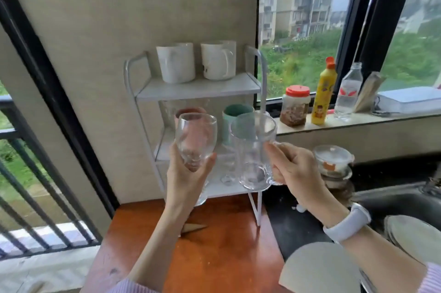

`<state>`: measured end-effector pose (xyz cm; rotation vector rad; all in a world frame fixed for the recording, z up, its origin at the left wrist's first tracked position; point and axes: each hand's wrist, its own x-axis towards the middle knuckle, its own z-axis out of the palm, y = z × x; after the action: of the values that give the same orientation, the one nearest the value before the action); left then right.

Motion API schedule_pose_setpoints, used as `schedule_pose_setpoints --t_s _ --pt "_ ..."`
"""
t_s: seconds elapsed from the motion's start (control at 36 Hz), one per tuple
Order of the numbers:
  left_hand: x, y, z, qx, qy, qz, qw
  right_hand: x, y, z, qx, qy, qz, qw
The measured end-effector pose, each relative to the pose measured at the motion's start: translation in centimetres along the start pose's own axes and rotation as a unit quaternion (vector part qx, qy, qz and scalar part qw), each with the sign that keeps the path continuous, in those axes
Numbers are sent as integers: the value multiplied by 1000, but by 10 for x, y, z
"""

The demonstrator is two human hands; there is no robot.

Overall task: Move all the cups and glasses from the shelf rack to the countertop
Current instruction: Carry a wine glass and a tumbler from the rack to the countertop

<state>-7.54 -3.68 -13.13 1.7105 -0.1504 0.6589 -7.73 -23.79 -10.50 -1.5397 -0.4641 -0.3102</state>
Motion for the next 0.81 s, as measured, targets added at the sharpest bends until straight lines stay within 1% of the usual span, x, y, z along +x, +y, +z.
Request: schedule_pose_setpoints --t_s 0.11,0.19,0.31,0.39,0.47,0.56,0.64,0.72,0.81 --pt "-41 -22 30 -8 -40 -45 998 -57 29 -41 -15 33 78 996" --pt "-71 -31 64 6 -85 -70 994 -102 42 -78 -45 78 123 988" --pt "-111 -30 128 15 -171 -100 980 -162 48 -134 -92 149 173 969" --pt "-144 -19 183 7 -241 -107 965 -209 42 -182 -116 218 198 949" --pt "-183 1 242 6 -315 -90 945 -260 29 -232 -147 283 208 925" --pt "-228 26 304 -24 -366 -74 927 -309 6 -282 -162 344 210 901" --pt "-282 60 368 -47 -422 -71 902 -360 -18 -336 -169 407 203 874" --pt "-318 82 414 -80 -451 -78 885 -395 -34 -374 -199 432 203 856" --pt "-367 114 468 -93 -510 -58 853 -446 -56 -420 -227 482 207 820"
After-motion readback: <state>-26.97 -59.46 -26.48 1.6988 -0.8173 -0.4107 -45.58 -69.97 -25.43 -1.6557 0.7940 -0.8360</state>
